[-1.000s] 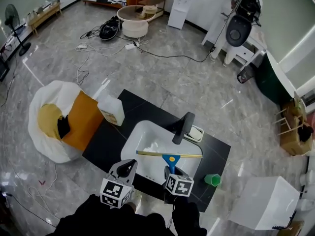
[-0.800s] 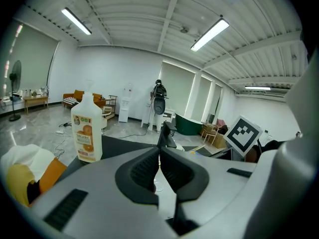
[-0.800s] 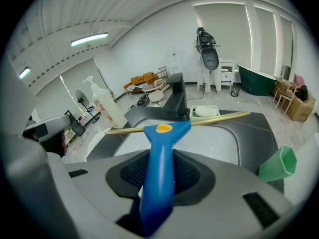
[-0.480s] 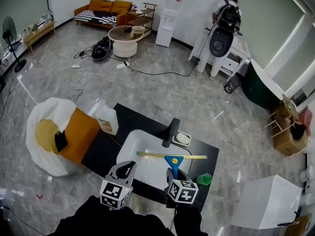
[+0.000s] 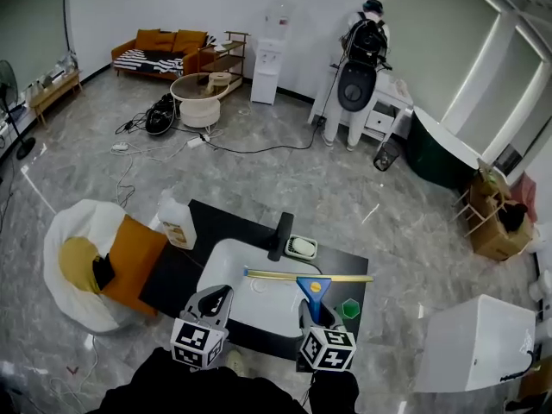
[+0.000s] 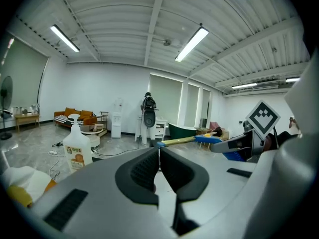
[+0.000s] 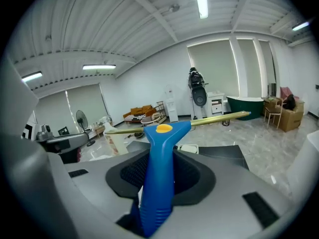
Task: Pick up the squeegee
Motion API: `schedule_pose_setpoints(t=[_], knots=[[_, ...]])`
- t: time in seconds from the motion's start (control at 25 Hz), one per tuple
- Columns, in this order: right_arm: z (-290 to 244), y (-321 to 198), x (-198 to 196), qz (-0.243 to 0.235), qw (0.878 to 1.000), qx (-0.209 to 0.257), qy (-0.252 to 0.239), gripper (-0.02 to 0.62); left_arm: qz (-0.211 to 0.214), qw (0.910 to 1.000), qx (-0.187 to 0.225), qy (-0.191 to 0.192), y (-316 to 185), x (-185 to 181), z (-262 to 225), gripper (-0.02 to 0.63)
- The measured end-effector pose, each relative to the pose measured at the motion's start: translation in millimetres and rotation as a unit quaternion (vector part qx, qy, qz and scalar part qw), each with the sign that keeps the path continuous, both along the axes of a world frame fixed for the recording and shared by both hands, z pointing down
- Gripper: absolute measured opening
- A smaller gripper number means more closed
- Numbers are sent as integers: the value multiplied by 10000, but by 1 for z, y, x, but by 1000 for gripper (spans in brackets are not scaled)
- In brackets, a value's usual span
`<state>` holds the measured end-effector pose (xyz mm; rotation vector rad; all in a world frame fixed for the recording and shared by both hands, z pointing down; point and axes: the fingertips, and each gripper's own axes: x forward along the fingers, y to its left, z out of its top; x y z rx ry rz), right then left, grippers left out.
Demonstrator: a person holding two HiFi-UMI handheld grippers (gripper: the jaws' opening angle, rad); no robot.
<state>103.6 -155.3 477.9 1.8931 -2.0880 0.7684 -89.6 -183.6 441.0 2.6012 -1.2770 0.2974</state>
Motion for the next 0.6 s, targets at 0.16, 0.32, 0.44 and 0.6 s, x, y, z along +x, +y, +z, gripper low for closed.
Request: schedule_pose_setpoints(t=[0.16,0.32,0.44,0.6], knots=[[-27,21,13,136,9985,516,130,138,115,9999,92,-15,13,11,-9,29],[-48,37,24,270,9946,968,263,138,227,9996,178,-28,20,21,-18,29],[-53,46,29,351,9913,1235,285,138,279,9994,214,-36,24,26,-19,29],[-53,52,30,338,9897,1347,336,138,329,9992,203,-60,28,30,-18,29]])
